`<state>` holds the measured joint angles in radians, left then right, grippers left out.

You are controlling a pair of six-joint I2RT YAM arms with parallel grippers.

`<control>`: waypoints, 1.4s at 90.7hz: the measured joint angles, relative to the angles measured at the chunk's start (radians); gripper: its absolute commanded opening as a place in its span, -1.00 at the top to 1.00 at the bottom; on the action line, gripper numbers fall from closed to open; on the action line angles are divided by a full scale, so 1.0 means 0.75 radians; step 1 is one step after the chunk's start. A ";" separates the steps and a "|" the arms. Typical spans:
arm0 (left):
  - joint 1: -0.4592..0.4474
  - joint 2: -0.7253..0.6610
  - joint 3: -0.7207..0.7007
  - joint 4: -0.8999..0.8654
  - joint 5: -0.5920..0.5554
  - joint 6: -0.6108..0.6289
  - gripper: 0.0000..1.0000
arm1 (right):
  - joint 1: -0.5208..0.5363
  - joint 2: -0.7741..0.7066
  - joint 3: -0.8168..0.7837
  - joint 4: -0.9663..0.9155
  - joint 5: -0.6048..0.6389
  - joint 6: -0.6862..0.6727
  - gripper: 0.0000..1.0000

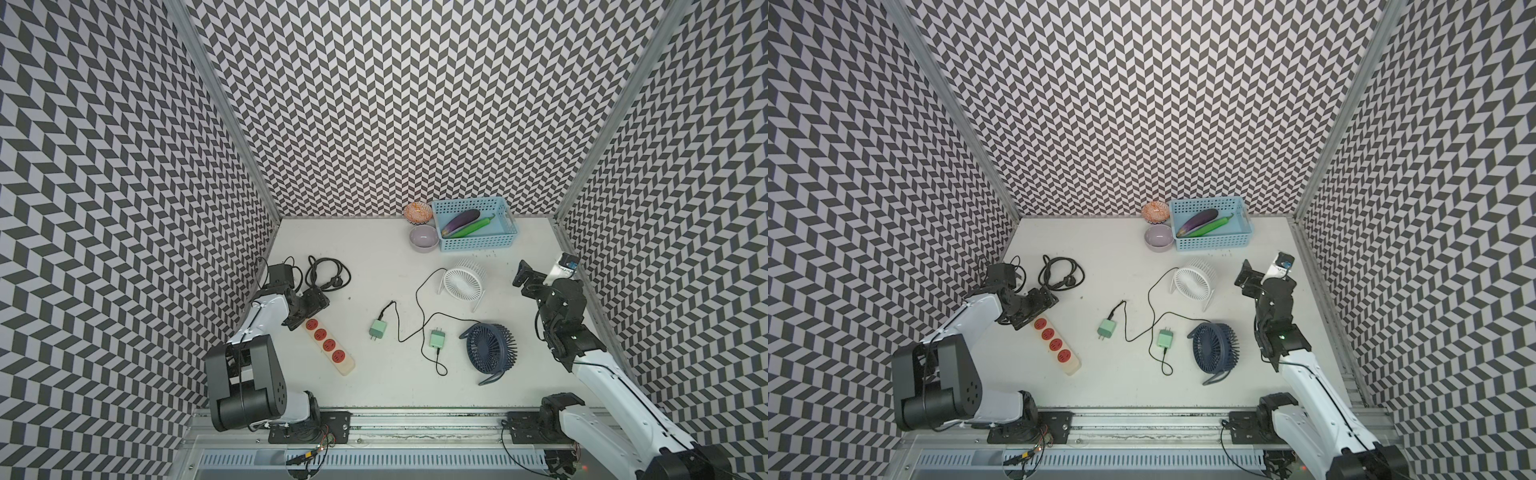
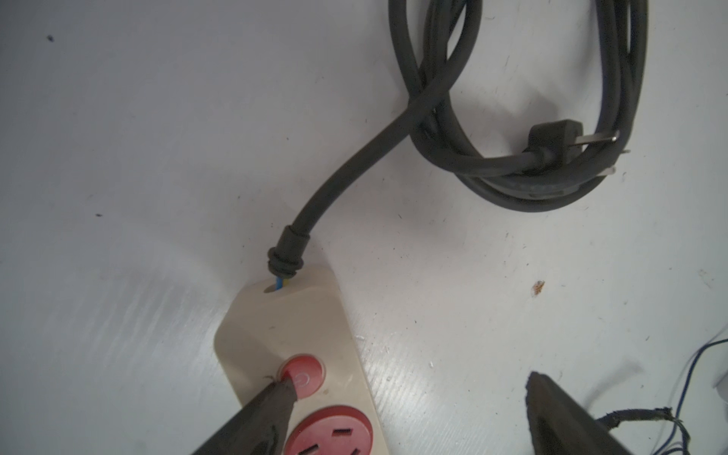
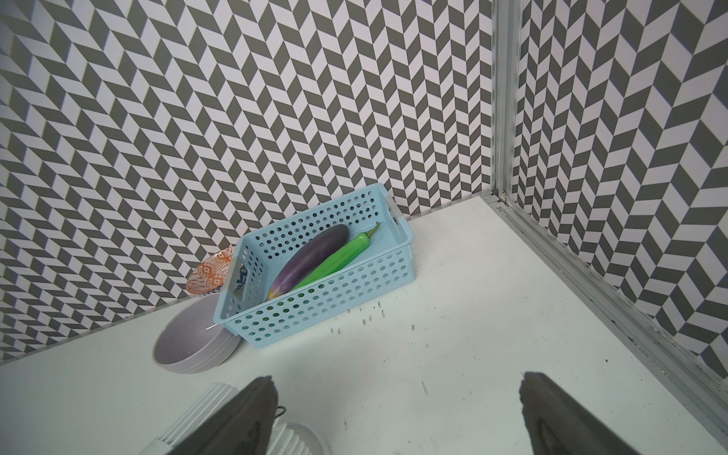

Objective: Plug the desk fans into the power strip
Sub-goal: Adjust the socket at the center of the board.

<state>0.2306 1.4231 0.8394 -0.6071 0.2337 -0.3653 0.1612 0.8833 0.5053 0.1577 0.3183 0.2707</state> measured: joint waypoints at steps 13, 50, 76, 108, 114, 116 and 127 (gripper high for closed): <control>0.019 -0.001 0.012 -0.026 -0.015 -0.011 -0.80 | 0.001 -0.009 -0.003 0.003 0.005 -0.003 -0.99; 0.069 -0.036 -0.051 -0.100 -0.022 -0.128 -0.72 | 0.013 -0.028 -0.028 0.010 0.034 -0.025 -0.99; 0.069 0.036 -0.051 -0.064 0.001 -0.146 -0.43 | 0.023 -0.044 -0.046 0.022 0.047 -0.036 -0.99; 0.055 0.047 -0.090 -0.008 0.009 -0.143 -0.16 | 0.036 -0.043 -0.060 0.041 0.060 -0.037 -0.99; 0.050 0.055 -0.093 0.004 0.009 -0.143 -0.12 | 0.037 -0.043 -0.060 0.041 0.060 -0.037 -0.99; 0.048 0.057 -0.093 0.006 0.009 -0.144 -0.10 | 0.037 -0.043 -0.060 0.041 0.060 -0.037 -0.99; 0.038 0.066 -0.093 0.019 0.009 -0.144 0.04 | 0.040 -0.043 -0.060 0.041 0.061 -0.037 -0.99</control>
<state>0.2592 1.4727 0.7696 -0.5930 0.2401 -0.4732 0.1909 0.8509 0.4606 0.1883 0.3637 0.2432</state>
